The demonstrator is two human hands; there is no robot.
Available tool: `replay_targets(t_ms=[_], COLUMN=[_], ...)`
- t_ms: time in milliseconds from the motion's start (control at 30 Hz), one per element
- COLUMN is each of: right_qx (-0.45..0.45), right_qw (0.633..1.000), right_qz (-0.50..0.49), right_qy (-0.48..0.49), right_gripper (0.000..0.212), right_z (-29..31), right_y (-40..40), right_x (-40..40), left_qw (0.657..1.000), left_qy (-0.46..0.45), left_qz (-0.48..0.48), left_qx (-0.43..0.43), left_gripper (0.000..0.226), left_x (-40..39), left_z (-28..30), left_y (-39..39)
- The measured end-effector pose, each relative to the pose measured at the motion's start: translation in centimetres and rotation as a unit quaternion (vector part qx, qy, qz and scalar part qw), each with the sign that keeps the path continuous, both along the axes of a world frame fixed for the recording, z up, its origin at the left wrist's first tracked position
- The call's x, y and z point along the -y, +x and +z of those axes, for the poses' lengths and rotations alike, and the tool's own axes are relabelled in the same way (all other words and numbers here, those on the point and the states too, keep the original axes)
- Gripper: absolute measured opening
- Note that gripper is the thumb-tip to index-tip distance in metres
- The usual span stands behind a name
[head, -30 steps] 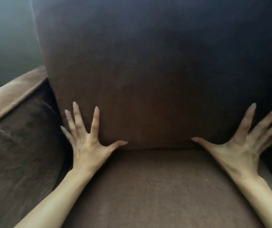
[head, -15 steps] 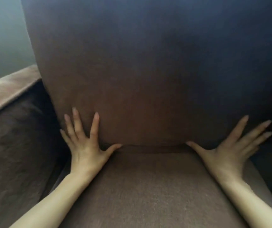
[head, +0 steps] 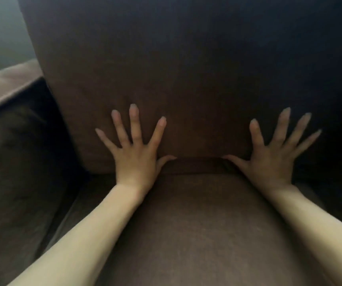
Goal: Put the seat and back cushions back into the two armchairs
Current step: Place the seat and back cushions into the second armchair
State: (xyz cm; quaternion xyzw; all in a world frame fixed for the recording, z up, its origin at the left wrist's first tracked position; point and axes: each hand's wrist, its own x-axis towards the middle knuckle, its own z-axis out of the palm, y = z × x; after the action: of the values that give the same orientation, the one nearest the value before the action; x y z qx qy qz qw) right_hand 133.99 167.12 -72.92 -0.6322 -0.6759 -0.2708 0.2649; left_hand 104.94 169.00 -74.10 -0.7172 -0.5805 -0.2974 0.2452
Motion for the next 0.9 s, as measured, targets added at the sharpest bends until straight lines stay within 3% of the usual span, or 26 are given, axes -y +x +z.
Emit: replay_targets(t_ms=[100,167,233,300,500,667,900], right_qx=[-0.021,-0.119,-0.226,-0.267,-0.223,-0.223,-0.215], right_qw=[0.999,0.992,0.973,0.960,0.967,0.965,0.956], right_qz=[0.005,-0.014,-0.033,-0.023,-0.110,-0.119,-0.139], right_qy=[0.030,0.038,-0.024,-0.078,-0.060,-0.065,-0.143], right_gripper=[0.117,0.126,0.136,0.141,0.143,0.140,0.126], right_z=[0.0,-0.6,-1.6,-2.5,-3.6,-4.0,-3.3], right_y=[0.4,1.6,2.4,2.9,1.5,1.9,0.3], right_x=[3.5,6.0,7.6,7.6,3.5,4.3,6.2], left_qw=[0.999,0.997,0.994,0.993,0.994,0.995,0.986], left_qy=[-0.032,-0.059,-0.081,-0.087,-0.078,-0.090,-0.159], left_qz=[-0.002,-0.007,-0.021,-0.043,-0.049,-0.020,0.017], left_qx=[0.021,0.046,0.068,0.062,0.066,0.039,0.051], left_gripper=[0.119,0.115,0.108,0.103,0.103,0.094,0.086], left_x=[3.0,4.5,5.2,4.9,3.8,4.7,7.1], left_z=[-1.3,-2.5,-2.7,-2.9,-3.9,-4.1,-3.9], left_y=[-0.8,-1.9,-2.3,-2.0,-2.2,-1.8,-0.8])
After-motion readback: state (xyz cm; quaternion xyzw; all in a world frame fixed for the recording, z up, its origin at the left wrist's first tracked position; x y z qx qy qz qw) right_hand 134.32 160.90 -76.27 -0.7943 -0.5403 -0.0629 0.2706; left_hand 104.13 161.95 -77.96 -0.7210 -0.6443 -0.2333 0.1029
